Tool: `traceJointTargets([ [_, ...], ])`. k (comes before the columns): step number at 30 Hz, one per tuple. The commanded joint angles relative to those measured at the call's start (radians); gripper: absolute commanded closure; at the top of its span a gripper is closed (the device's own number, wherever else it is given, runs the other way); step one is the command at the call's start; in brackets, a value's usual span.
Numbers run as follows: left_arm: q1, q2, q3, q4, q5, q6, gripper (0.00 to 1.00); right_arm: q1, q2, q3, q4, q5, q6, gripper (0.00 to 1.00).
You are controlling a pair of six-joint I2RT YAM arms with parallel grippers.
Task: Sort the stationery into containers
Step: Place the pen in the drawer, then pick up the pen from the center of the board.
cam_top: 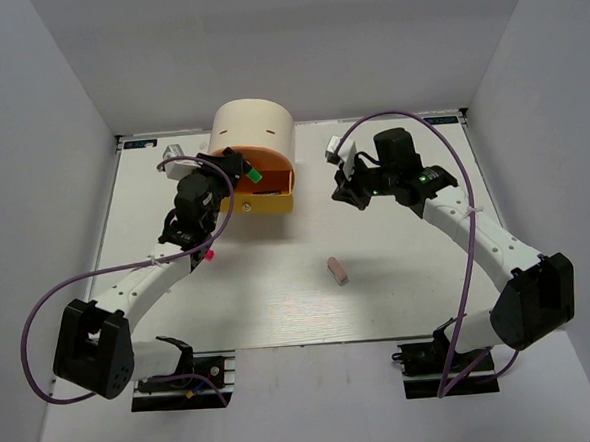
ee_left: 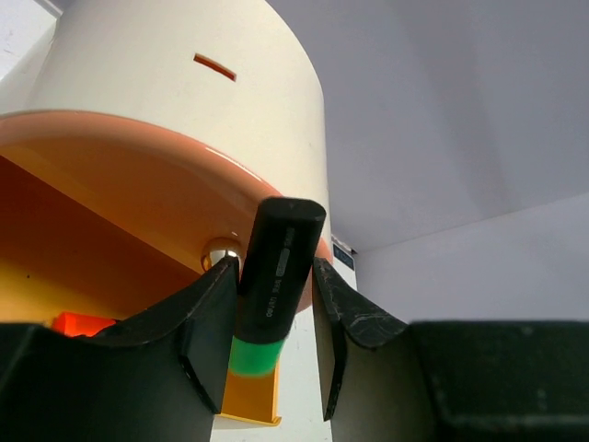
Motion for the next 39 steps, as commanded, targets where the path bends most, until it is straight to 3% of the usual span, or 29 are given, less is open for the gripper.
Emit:
traceJointTargets([
  [1, -0.004, -0.010, -0.004, -0.012, 0.000, 0.019, 0.52, -0.006, 0.002, 0.010, 0.029, -0.015, -0.005, 1.00],
  [12, -0.004, -0.019, -0.013, -0.022, 0.000, 0.019, 0.47, -0.011, -0.009, -0.001, 0.029, -0.017, -0.005, 1.00],
  [19, -0.004, -0.127, -0.004, -0.086, 0.009, 0.051, 0.41, -0.012, -0.013, -0.010, 0.032, -0.012, -0.005, 0.99],
  [21, -0.004, -0.170, 0.005, -0.197, -0.014, 0.051, 0.38, -0.012, -0.016, -0.013, 0.029, -0.011, -0.009, 0.91],
  [22, -0.004, -0.212, 0.023, -0.250, -0.014, 0.051, 0.37, -0.011, -0.015, -0.016, 0.034, -0.011, -0.012, 0.75],
  [24, 0.008, -0.246, 0.046, -0.431, -0.026, 0.004, 0.33, -0.014, -0.015, -0.019, 0.032, -0.002, -0.014, 0.53],
  [25, 0.008, -0.263, 0.060, -0.477, -0.045, 0.004, 0.31, -0.017, -0.016, -0.019, 0.035, -0.003, -0.015, 0.28],
  [26, 0.008, -0.298, 0.060, -0.520, -0.074, -0.005, 0.29, -0.015, -0.009, -0.021, 0.037, -0.002, -0.018, 0.14],
  [27, 0.008, -0.316, 0.060, -0.601, -0.085, -0.005, 0.29, -0.015, -0.007, -0.021, 0.035, -0.003, -0.017, 0.10],
  [33, 0.017, -0.404, 0.060, -0.960, -0.229, -0.198, 0.16, -0.026, 0.016, -0.016, 0.051, 0.026, 0.031, 0.10],
  [35, 0.017, -0.404, 0.069, -1.043, -0.266, -0.290, 0.16, -0.032, 0.019, -0.017, 0.058, 0.023, 0.040, 0.10],
  [39, 0.017, -0.344, 0.090, -1.232, -0.275, -0.448, 0.27, -0.041, 0.018, -0.034, 0.067, 0.035, 0.057, 0.10],
])
